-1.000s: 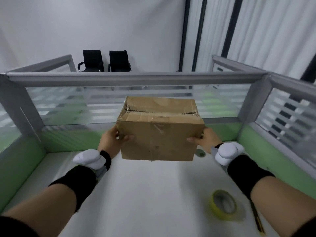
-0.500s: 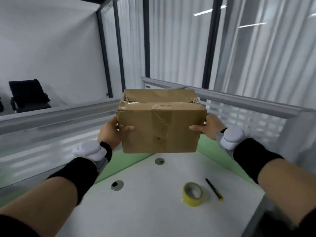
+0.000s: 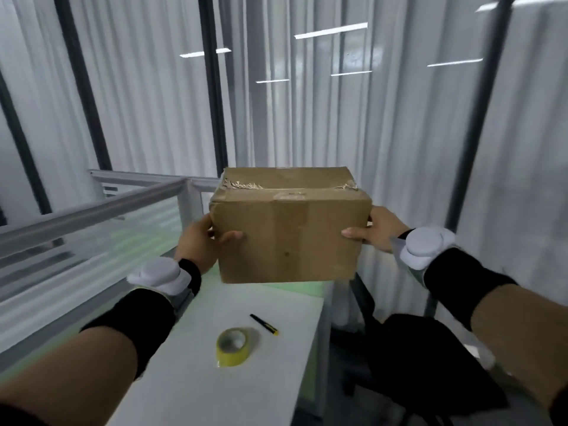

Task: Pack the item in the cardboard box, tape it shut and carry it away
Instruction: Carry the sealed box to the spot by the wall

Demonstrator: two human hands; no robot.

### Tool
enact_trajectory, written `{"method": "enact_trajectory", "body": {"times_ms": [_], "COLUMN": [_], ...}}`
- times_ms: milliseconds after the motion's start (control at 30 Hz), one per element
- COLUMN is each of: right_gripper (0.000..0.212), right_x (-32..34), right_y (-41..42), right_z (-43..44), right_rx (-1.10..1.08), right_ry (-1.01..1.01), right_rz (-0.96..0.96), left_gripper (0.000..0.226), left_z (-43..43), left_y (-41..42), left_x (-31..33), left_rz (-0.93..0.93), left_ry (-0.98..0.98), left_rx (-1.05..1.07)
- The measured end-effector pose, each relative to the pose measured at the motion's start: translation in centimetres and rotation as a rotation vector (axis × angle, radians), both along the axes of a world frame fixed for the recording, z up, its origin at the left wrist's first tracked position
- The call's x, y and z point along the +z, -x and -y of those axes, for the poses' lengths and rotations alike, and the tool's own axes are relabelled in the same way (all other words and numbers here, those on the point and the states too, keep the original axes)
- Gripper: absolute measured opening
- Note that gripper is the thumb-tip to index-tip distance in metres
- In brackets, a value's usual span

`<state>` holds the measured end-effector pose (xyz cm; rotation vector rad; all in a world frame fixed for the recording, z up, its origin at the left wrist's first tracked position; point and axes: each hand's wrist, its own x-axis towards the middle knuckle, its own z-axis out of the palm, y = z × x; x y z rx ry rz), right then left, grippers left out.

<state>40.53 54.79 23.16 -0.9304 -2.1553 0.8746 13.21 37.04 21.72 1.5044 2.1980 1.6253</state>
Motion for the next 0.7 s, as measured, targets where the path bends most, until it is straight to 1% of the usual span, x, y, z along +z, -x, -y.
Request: {"method": "enact_trajectory", "body": {"times_ms": [100, 133, 167, 267, 300, 333, 367, 400, 433, 467, 500, 600, 633, 667, 700], "right_gripper": [0.05, 0.052, 0.052, 0.051, 0.051, 0.052, 0.052, 0.052, 0.05, 0.048, 0.047, 0.053, 0.053, 0.052, 0.05], "right_x": [0.6, 0.8, 0.7, 1.0, 1.0, 0.5, 1.0, 0.7, 0.8, 0.5, 0.9, 0.3, 0.2, 0.3, 0.3], "right_y": [-8.9, -9.9, -13.1, -24.9, -26.0, -26.2, -37.2, -39.4, -40.1, -44.0, -46.8, -56.0, -60.2, -63.0, -63.7], "right_z": [0.4, 0.2, 0.3, 1.5, 1.9, 0.9, 4.2, 4.0, 4.1, 4.6, 5.9, 7.8, 9.0, 9.6, 9.7], "right_rx": [-0.104, -0.112, -0.18, -0.302, -0.353, -0.352, -0.497, -0.475, -0.494, -0.553, -0.562, -0.703, -0.769, -0.809, -0.826], "right_ry": [0.007, 0.003, 0.024, -0.003, 0.015, 0.021, 0.038, 0.014, 0.048, 0.01, 0.005, -0.025, -0.014, -0.028, -0.021], "right_rz": [-0.036, -0.048, -0.052, -0.074, -0.046, -0.053, -0.075, -0.042, -0.041, -0.02, 0.001, 0.054, 0.053, 0.066, 0.079], "left_gripper": [0.041, 0.04, 0.04, 0.043, 0.044, 0.045, 0.044, 0.042, 0.041, 0.041, 0.042, 0.045, 0.045, 0.044, 0.042], "left_z": [-3.8, -4.3, -5.2, -9.1, -9.1, -8.8, -11.7, -12.2, -11.9, -12.8, -13.3, -14.9, -15.3, -15.7, -15.9], "left_y": [-6.7, -7.5, -10.4, -20.5, -21.8, -21.9, -32.8, -34.6, -35.4, -39.1, -42.3, -51.6, -56.3, -59.3, -59.9], "left_x": [0.8, 0.8, 1.1, 0.4, 0.5, 0.4, -0.1, -0.4, 0.0, -0.1, -0.3, -0.8, -1.1, -1.1, -1.4], "left_rz": [0.035, 0.041, 0.005, 0.006, 0.039, 0.007, 0.016, 0.034, 0.042, 0.052, 0.043, 0.003, 0.008, 0.016, 0.013], "left_ry": [0.016, -0.003, -0.006, -0.005, 0.004, 0.021, 0.029, 0.047, 0.016, 0.008, 0.011, 0.014, 0.034, 0.042, 0.038], "left_rx": [-0.148, -0.153, -0.206, -0.313, -0.316, -0.332, -0.461, -0.468, -0.495, -0.553, -0.573, -0.705, -0.756, -0.804, -0.822]}}
